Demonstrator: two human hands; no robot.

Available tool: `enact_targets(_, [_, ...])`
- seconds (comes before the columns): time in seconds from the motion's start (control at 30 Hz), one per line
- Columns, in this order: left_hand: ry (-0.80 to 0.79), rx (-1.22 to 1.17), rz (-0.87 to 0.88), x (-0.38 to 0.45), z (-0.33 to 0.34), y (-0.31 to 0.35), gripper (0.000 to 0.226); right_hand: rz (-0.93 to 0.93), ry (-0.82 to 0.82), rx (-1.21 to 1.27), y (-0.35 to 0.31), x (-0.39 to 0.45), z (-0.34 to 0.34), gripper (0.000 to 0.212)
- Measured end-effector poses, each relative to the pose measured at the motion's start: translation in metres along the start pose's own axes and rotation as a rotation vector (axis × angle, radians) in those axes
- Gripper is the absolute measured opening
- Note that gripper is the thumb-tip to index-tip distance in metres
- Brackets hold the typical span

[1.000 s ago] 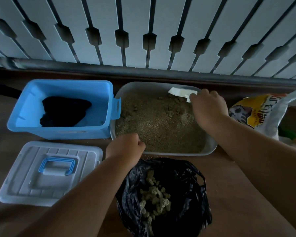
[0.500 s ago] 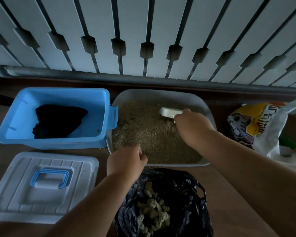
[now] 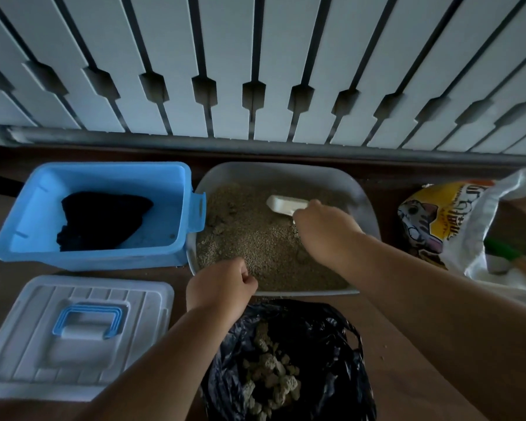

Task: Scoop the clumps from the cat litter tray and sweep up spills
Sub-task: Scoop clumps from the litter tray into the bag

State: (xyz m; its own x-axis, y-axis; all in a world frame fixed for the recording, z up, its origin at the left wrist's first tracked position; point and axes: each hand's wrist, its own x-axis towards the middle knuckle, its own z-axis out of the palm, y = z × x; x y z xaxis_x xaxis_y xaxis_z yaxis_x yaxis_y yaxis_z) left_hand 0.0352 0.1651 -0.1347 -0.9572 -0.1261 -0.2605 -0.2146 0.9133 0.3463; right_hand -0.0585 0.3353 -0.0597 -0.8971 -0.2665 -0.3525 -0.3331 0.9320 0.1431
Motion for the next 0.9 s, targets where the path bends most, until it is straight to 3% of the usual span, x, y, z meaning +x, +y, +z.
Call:
enact_targets(0.13, [-0.003,-0.020,0.010,-0.002,-0.001,-0.001,0.017,-0.080,0.005,-0.010,0.016,-0.022,-0.024,0.036])
enact_targets(0.27, [0.009,-0.018,0.003,-0.003,0.000,0.000,0.017,-0.005,0.138,-0.004,0.033,-0.017,-0.029,0.041])
enact_targets(0.47, [0.010,-0.029,0.000,-0.006,0.000,0.001,0.018,0.100,0.024,0.118,0.018,0.016,-0.002,0.047])
enact_targets(0.6, [-0.037,-0.031,0.030,-0.006,-0.002,-0.002,0.021,-0.048,-0.034,0.145,-0.015,0.008,0.012,0.048])
enact_targets(0.77, [-0.053,-0.050,0.043,-0.004,-0.003,-0.005,0.020,-0.202,-0.017,0.077,-0.008,-0.017,-0.003,0.039])
enact_targets(0.9, [-0.047,-0.064,0.041,-0.002,-0.002,-0.008,0.021,-0.161,0.070,0.160,0.016,-0.043,-0.018,0.037])
